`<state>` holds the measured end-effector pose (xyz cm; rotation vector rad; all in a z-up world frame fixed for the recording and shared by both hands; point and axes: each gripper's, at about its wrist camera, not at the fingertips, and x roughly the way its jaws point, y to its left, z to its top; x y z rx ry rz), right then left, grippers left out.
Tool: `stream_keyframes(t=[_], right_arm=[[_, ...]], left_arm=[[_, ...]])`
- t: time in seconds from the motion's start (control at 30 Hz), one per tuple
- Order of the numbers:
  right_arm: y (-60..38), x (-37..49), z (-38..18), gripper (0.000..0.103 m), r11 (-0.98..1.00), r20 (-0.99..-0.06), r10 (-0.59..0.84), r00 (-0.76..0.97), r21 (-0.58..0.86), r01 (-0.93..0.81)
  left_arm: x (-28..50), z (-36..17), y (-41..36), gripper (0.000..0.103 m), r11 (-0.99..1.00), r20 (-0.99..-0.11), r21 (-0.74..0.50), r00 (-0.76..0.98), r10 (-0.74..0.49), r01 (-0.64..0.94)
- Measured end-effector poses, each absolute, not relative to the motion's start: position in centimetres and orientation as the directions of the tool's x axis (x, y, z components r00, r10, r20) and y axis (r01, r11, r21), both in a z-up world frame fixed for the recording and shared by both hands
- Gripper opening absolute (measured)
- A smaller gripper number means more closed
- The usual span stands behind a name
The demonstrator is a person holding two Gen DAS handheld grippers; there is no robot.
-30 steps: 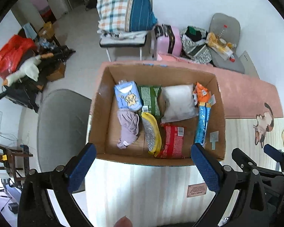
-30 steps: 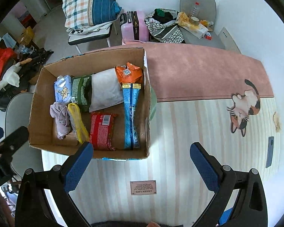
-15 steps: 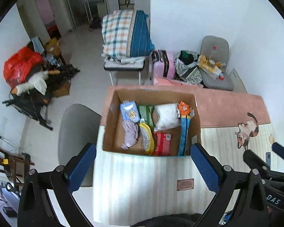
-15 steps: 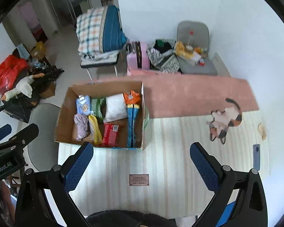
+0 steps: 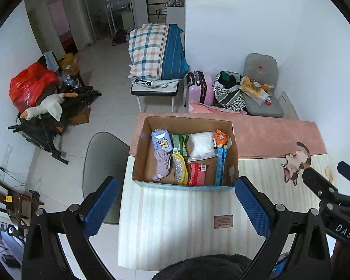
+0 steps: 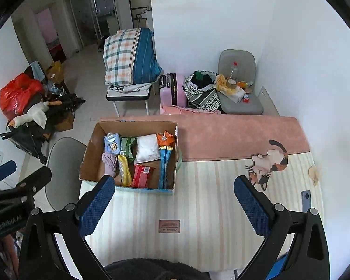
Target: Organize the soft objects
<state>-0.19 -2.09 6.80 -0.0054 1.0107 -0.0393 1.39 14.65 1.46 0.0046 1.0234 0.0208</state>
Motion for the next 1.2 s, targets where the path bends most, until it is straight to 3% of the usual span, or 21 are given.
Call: stream_keyframes(t=[1.2], right_arm=[[-2.96,-0.28,7.35,0.103,0.997,-0.829,-0.077,0.554,-0.055,0.055]], left_arm=[[1.69,2.27,14.23,0.102,1.0,-0.851,0.016,0.526,0.016,-0.004]])
